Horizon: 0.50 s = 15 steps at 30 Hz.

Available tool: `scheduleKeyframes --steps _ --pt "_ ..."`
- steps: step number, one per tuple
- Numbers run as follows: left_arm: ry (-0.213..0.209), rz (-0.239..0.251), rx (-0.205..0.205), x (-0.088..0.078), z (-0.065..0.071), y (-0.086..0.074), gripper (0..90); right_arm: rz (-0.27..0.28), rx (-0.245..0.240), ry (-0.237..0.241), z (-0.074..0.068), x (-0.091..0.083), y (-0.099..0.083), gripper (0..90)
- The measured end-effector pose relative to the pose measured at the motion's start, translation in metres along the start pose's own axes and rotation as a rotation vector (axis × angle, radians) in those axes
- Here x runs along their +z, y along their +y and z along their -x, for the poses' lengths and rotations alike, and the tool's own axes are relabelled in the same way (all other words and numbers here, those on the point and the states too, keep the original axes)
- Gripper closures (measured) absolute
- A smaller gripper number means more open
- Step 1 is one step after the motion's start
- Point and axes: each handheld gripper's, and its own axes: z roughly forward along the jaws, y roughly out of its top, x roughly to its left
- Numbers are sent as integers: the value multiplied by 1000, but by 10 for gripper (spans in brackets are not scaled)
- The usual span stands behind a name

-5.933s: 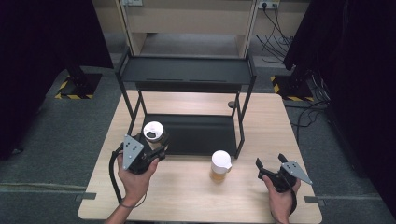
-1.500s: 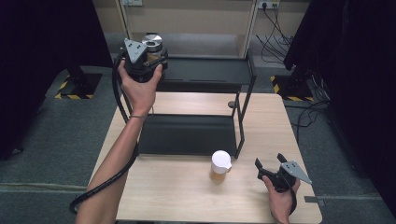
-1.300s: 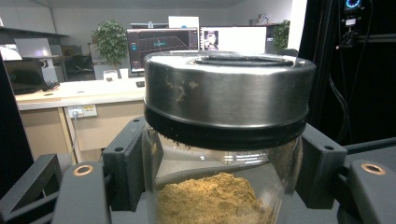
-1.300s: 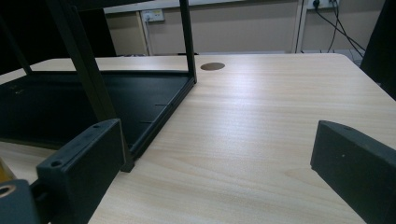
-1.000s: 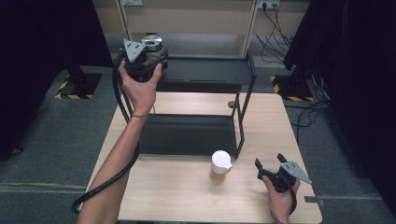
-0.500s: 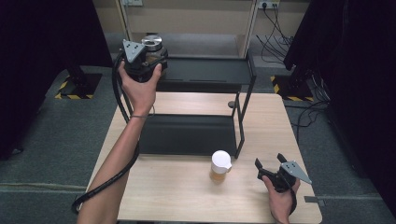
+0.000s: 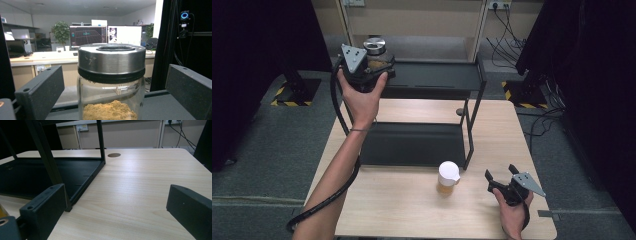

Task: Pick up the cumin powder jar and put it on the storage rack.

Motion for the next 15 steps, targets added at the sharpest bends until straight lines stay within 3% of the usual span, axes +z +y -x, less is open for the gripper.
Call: scheduleKeyframes --steps 4,7,15 --pt "-1 12 6 -3 0 -1 6 2 -1 0 0 0 0 31" --pt "0 24 38 -9 2 -3 5 0 0 0 0 0 0 31" --pt "-15 51 46 -22 0 -10 3 1 -2 0 0 0 0 31"
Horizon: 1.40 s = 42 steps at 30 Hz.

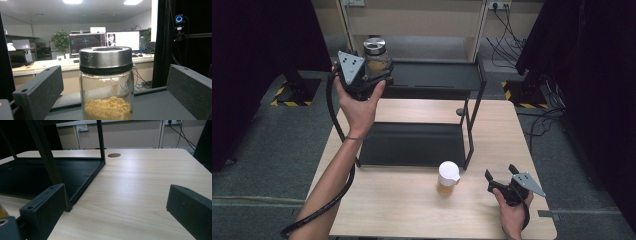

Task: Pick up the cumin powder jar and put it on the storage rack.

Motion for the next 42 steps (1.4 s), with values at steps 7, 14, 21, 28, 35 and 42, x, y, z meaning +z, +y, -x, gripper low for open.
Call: scheduleKeyframes --steps 7,14,21,28,35,42 --pt "-13 11 12 -9 -3 -5 3 0 0 -1 0 0 0 31" --pt "-27 25 25 -17 -3 -9 3 1 0 -1 0 0 0 31" --pt "-48 40 29 -30 -2 -17 3 2 1 -1 0 0 0 31" --pt "-69 43 37 -39 -1 -25 3 1 -3 -2 -1 0 0 31" --pt "-87 38 49 -47 -2 -33 3 1 -5 -4 -1 0 0 31" --pt "-102 38 43 -56 -3 -44 3 3 -4 -4 -1 0 0 31"
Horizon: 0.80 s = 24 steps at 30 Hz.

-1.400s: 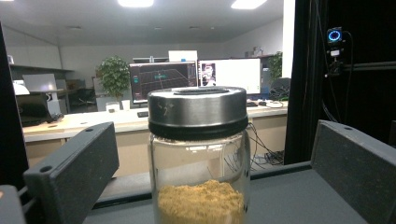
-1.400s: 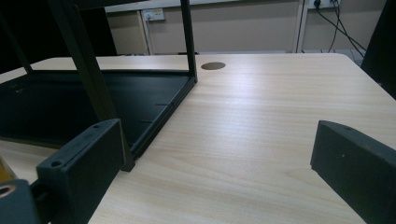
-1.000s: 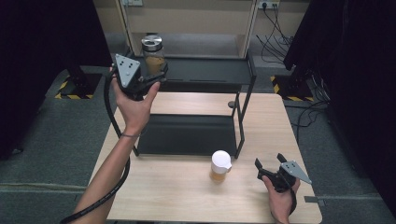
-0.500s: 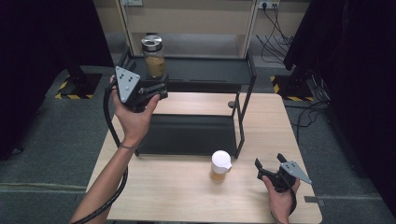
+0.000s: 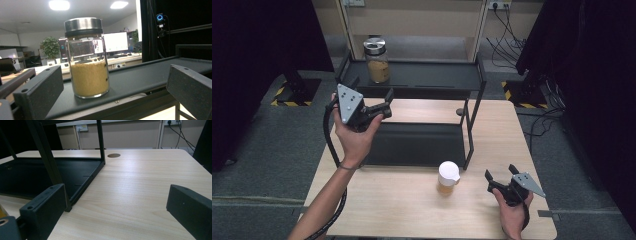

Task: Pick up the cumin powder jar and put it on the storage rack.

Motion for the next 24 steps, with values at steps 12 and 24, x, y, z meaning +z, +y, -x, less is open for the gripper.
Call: scheduleKeyframes --steps 12,24 --pt "-33 -20 -4 -21 2 -25 4 0 -4 -2 0 0 0 31" --pt "-55 -29 -7 -32 8 -41 3 1 -4 -3 -1 0 0 31"
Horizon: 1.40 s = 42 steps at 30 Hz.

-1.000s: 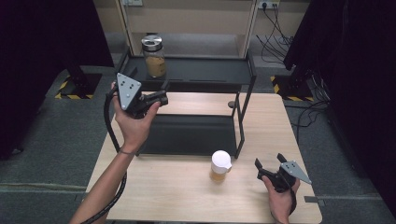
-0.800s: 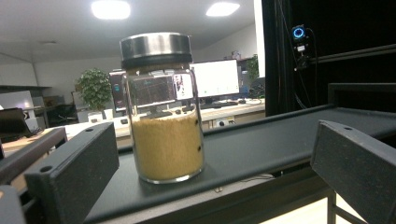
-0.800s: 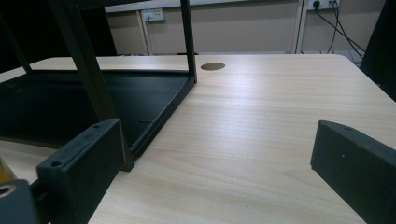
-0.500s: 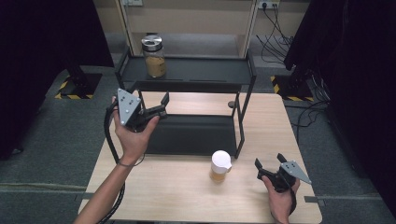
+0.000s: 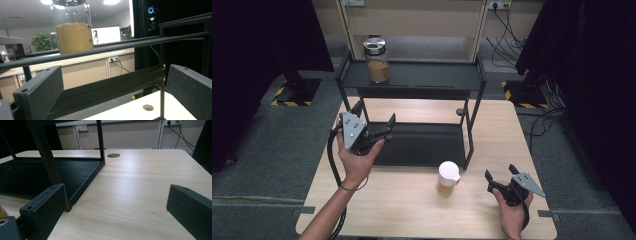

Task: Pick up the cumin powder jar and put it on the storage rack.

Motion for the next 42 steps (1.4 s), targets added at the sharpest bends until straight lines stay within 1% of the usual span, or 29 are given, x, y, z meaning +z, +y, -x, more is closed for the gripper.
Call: scheduleKeyframes --steps 9,15,20,22,23,25,26,27,29,34,42 --pt "-14 -15 -1 -9 1 -11 3 0 -1 0 0 0 0 31" --pt "-23 -29 -4 -16 2 -21 3 0 -2 0 0 0 0 31" --pt "-27 -34 -13 -20 2 -27 3 2 -1 0 0 0 0 31" --pt "-31 -42 -15 -22 3 -30 3 2 -1 0 0 0 0 31" --pt "-36 -49 -17 -24 4 -34 3 2 -1 0 0 0 0 31" --pt "-39 -54 -19 -25 4 -36 3 1 -2 0 0 0 0 31" --pt "-44 -59 -26 -27 5 -40 3 1 -4 0 0 0 0 31" --pt "-44 -59 -26 -27 5 -40 3 1 -4 0 0 0 0 31" --pt "-46 -64 -32 -29 6 -45 3 2 -5 0 0 0 0 31" --pt "-56 -94 -48 -33 8 -59 3 2 -7 0 -1 0 0 31" --pt "-62 -110 -61 -35 10 -69 3 3 -9 -1 -1 0 -1 31"
